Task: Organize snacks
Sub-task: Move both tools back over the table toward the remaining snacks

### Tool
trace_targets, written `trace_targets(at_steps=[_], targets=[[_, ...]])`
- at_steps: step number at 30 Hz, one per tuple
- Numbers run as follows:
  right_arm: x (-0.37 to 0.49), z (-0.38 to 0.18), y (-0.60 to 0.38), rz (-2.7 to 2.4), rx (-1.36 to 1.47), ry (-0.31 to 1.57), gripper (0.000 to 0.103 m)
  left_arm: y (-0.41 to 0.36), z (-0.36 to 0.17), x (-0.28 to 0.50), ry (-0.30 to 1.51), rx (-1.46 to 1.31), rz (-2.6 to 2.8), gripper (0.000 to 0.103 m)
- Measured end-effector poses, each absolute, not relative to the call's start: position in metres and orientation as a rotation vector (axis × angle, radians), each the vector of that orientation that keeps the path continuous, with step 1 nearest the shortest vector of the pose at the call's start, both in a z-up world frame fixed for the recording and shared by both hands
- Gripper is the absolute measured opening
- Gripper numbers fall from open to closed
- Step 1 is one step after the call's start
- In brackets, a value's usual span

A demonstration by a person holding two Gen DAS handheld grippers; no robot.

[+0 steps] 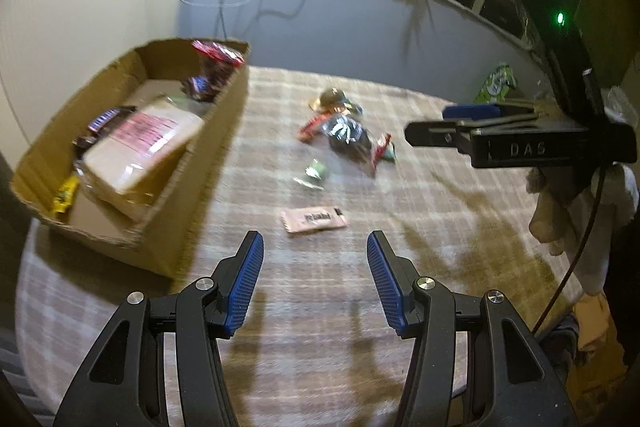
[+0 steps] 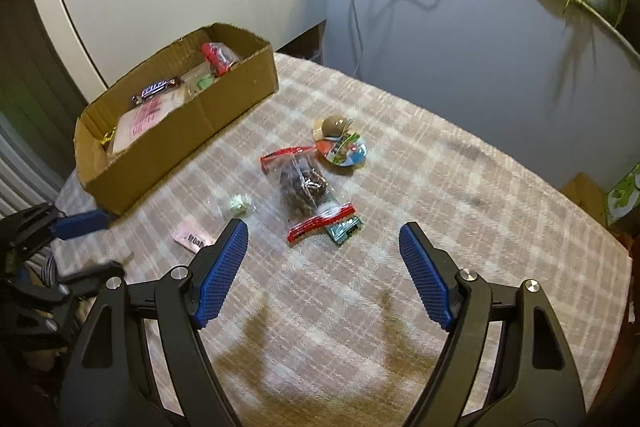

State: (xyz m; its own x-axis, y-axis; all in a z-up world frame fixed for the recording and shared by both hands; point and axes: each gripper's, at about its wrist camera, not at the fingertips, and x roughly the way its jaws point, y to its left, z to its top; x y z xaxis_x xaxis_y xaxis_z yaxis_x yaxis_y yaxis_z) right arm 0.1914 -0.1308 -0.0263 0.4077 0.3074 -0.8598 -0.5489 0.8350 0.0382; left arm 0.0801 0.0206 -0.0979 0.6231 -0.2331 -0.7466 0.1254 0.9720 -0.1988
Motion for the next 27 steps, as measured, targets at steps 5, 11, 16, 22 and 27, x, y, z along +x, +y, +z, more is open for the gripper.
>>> trace_targets(at_steps=[5, 11, 16, 22, 27], targets=[[0.200, -0.035, -0.122, 0.576, -0.276, 1.027, 0.081, 0.008, -0.114, 0.097, 0.911, -0.120, -0.192, 0.060], [0.213, -0.049, -0.106, 0.597, -0.287, 1.046, 0.081, 0.001, -0.131, 0.112, 0.928, -0.102, -0.142, 0.060], [0.222, -0.061, -0.097, 0.599, -0.292, 1.060, 0.081, -0.004, -0.135, 0.113, 0.922, -0.072, -0.119, 0.057], [0.226, -0.073, -0.090, 0.614, -0.312, 1.073, 0.076, -0.007, -0.138, 0.115, 0.907, -0.037, -0.100, 0.042], [0.225, -0.081, -0.085, 0.611, -0.348, 1.086, 0.059, -0.005, -0.137, 0.115, 0.899, -0.035, -0.095, 0.033]])
